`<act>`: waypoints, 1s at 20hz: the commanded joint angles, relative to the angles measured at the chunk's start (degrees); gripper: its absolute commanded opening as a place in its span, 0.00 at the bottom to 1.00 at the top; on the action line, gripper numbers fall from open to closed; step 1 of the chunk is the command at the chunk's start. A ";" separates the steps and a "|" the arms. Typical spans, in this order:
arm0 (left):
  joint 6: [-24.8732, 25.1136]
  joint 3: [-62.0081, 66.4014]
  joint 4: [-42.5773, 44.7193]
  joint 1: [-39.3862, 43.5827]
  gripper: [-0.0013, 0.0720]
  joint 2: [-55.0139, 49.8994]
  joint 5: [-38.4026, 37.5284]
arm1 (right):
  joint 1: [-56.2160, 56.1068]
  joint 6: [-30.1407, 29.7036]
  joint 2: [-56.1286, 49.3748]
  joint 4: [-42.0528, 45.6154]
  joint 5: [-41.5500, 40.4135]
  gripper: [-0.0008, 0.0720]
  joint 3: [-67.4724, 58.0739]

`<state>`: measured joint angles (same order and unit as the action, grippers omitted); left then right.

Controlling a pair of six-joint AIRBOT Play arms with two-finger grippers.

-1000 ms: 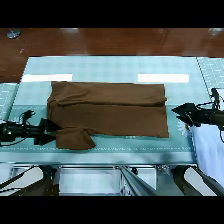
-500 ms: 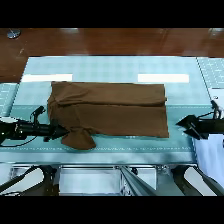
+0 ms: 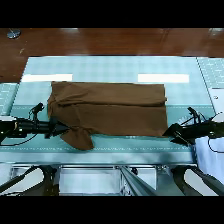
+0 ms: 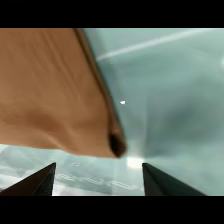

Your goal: Fold the shirts.

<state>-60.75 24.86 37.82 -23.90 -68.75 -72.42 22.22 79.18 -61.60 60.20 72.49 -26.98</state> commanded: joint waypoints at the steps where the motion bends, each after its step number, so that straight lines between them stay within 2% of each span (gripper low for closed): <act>1: 0.24 0.04 -0.17 0.00 0.05 0.02 0.04 | -1.31 -0.20 -2.78 -7.87 -7.10 0.86 0.20; 3: 0.31 0.04 -0.20 0.00 0.05 0.02 0.35 | -1.38 -0.66 -3.91 -12.28 -9.44 0.85 0.17; 4: 0.28 0.04 -0.20 0.00 0.05 0.02 0.46 | -1.38 -1.38 -4.44 -13.77 -9.66 0.80 0.17; 5: 0.31 0.13 -0.33 0.00 0.05 0.02 0.46 | -1.38 -2.23 -4.74 -14.60 -9.64 0.61 0.17; 6: 0.28 0.48 -0.33 0.00 0.05 0.02 0.26 | -1.36 -4.66 -4.76 -15.06 -9.22 0.09 0.02; 7: 0.28 1.46 -0.33 -0.02 0.05 0.02 -0.17 | -1.31 -6.10 -4.79 -14.84 -8.41 0.05 -0.70; 12: -0.44 13.81 -0.24 -1.79 0.05 0.00 -4.33 | -1.33 -4.74 -4.92 -10.36 -3.63 0.04 -13.38; 14: -6.01 19.23 -0.15 -1.18 0.05 -0.44 -0.26 | -1.38 -3.87 -6.25 -12.61 -3.13 0.05 -19.15; 17: -9.57 28.96 3.32 4.85 0.04 -4.09 6.95 | -1.38 -4.85 -10.69 -19.67 -5.88 0.05 -26.21; 20: -13.07 40.85 7.50 10.21 0.05 -13.27 7.93 | -1.38 -4.92 -17.64 -21.27 -5.84 0.05 -32.72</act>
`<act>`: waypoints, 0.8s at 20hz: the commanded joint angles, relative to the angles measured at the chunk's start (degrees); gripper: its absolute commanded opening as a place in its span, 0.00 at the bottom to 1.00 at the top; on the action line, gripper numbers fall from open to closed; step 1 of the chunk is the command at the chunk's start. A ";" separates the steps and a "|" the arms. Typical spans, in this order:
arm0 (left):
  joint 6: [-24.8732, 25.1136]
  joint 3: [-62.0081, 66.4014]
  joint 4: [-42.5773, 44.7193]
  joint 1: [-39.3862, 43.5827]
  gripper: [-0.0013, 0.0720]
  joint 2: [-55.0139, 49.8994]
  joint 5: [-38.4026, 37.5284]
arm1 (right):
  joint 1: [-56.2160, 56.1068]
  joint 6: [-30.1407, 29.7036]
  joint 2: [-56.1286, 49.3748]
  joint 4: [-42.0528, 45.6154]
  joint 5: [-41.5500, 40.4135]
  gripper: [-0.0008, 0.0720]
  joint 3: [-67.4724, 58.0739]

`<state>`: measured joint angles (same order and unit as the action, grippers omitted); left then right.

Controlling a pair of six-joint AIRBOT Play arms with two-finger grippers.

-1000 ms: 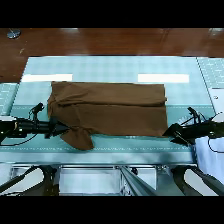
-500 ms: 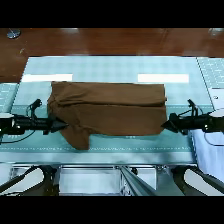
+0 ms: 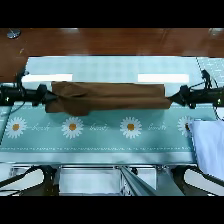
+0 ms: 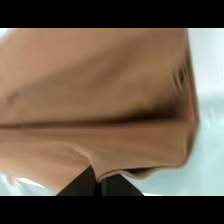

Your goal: Fold the shirts.

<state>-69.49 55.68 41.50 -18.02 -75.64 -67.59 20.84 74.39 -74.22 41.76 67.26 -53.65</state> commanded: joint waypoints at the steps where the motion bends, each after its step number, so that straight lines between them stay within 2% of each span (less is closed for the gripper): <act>1: -5.51 13.68 4.02 5.46 0.05 -9.73 3.10 | 0.00 -0.09 -7.43 -2.99 -0.76 0.05 -7.80; 5: -11.74 25.49 4.04 6.99 0.05 -21.27 2.51 | -2.14 -1.25 -15.69 -5.27 -1.81 0.05 -14.67; 9: -13.29 27.26 4.09 6.97 0.05 -26.23 1.25 | -3.93 1.84 -23.56 -5.33 -4.07 0.05 -20.39; 10: -13.07 27.26 4.09 6.97 0.17 -27.08 0.00 | -3.91 1.90 -24.90 -5.51 -4.33 0.30 -20.63; 11: -12.02 27.28 4.22 6.86 0.71 -27.58 -1.70 | -3.82 1.81 -25.57 -5.40 -4.15 0.82 -20.63; 12: -9.77 27.54 5.49 6.14 0.98 -27.63 -4.13 | -3.15 1.36 -25.57 -5.35 -3.87 0.86 -20.63; 13: -9.35 28.83 9.09 4.92 0.98 -27.63 -7.15 | -1.64 1.27 -25.20 -5.22 -2.60 0.86 -20.94; 16: -15.56 32.06 27.52 -1.09 0.98 -25.64 -15.96 | 4.81 -1.18 -23.17 -1.92 3.48 0.86 -21.51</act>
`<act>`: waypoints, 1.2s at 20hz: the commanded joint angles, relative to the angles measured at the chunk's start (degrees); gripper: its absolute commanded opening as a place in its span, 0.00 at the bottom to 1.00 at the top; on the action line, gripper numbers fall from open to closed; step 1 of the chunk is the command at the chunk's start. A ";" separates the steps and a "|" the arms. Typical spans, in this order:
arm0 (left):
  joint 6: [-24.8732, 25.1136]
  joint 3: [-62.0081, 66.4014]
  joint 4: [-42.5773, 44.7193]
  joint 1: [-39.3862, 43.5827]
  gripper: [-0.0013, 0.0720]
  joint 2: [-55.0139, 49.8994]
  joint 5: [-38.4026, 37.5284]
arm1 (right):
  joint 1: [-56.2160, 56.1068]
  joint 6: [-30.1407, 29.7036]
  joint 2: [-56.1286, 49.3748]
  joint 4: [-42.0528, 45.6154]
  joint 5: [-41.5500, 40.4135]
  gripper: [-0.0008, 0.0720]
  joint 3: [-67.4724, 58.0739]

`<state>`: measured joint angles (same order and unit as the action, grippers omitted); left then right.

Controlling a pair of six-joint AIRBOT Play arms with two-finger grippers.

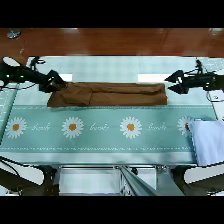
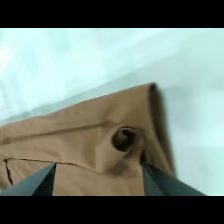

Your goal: Fold the shirts.

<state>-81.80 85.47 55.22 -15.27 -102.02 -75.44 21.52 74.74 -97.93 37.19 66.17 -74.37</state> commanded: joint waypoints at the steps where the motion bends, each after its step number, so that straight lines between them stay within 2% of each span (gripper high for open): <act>1: -3.63 1.49 17.22 -5.92 0.98 2.78 -7.74 | 5.81 -1.18 0.90 6.80 6.60 0.86 -0.74; 3: -3.74 -2.91 15.82 -8.85 0.98 7.72 -1.57 | 6.58 1.64 0.81 13.09 8.11 0.86 0.59; 4: -3.65 -6.82 13.18 -9.35 0.98 10.99 3.69 | 6.21 1.68 0.76 13.03 7.28 0.86 2.03; 6: 0.09 -15.91 5.75 -8.17 0.98 17.79 14.40 | 4.39 1.51 0.07 11.69 5.22 0.86 4.26; 8: 4.90 -23.96 -1.66 -5.14 0.98 24.15 22.01 | 1.51 1.51 -1.62 10.95 4.70 0.86 4.33; 10: 7.80 -28.24 -6.71 -0.87 0.98 28.26 24.24 | -1.55 1.44 -2.89 8.41 2.84 0.86 4.33; 14: 7.87 -28.61 -9.57 10.82 0.98 28.65 23.63 | -7.02 1.49 -4.76 5.20 0.98 0.84 2.05; 15: 7.89 -28.61 -9.62 13.99 0.98 28.04 23.98 | -8.22 1.55 -4.74 5.35 1.03 0.60 1.07; 16: 7.89 -28.59 -9.62 16.83 0.97 27.26 24.11 | -8.94 1.53 -4.68 5.29 2.16 0.15 -0.20; 17: 7.89 -28.57 -9.62 19.06 0.69 26.49 24.26 | -9.01 1.11 -4.57 5.44 4.55 0.05 -1.62; 18: 7.91 -28.46 -9.68 21.00 0.03 25.68 24.30 | -8.79 1.09 -3.67 6.36 6.95 0.04 -2.67; 20: 9.57 -27.50 -10.27 24.48 0.05 24.39 24.30 | -7.98 1.97 0.81 11.69 8.87 0.04 -2.62; 21: 13.51 -26.56 -10.21 26.91 0.05 23.89 24.30 | -7.93 2.54 4.79 15.30 9.29 0.04 -1.73; 22: 15.23 -25.62 -10.16 29.53 0.04 23.39 25.00 | -8.17 1.88 8.92 17.84 9.75 0.05 -0.17; 24: 14.36 -22.80 -9.01 35.52 0.04 21.40 28.65 | -8.11 1.79 18.91 21.11 8.98 0.04 5.18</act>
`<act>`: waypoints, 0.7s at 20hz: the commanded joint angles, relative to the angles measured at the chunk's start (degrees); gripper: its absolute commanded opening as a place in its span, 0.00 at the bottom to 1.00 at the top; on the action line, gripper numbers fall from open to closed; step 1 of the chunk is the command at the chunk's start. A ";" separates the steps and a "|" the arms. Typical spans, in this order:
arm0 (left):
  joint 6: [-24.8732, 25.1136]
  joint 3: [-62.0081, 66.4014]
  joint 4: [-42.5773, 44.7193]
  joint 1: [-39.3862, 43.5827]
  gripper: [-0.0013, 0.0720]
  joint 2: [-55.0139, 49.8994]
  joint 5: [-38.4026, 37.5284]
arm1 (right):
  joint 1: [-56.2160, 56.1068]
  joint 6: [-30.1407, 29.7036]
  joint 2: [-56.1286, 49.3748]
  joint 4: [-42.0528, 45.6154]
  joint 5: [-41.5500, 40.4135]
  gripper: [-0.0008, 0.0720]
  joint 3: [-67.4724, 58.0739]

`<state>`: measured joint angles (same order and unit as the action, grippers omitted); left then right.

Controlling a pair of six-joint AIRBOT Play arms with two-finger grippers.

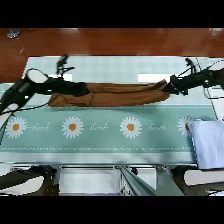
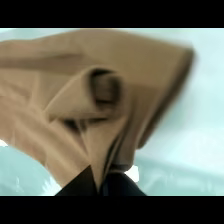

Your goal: Fold the shirts.

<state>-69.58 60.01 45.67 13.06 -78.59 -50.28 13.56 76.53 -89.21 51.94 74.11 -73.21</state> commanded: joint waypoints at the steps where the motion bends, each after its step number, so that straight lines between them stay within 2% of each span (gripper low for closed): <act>1: 0.37 4.48 1.51 9.79 0.04 -3.65 4.92 | 0.09 -0.11 15.21 7.43 0.90 0.04 6.71; 6: -9.16 19.41 4.46 20.74 0.04 -18.47 2.60 | 0.07 2.27 39.12 8.63 1.77 0.04 16.48; 9: -13.94 27.47 4.22 26.12 0.04 -27.04 -2.21 | 0.07 4.76 46.53 8.15 3.13 0.04 16.90; 14: -12.00 33.40 -7.15 37.48 0.04 -33.64 -4.42 | -3.37 7.96 50.12 6.71 2.99 0.05 16.90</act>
<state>-81.76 89.76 44.05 44.53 -108.51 -52.62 12.19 82.19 -41.74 59.46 77.10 -56.66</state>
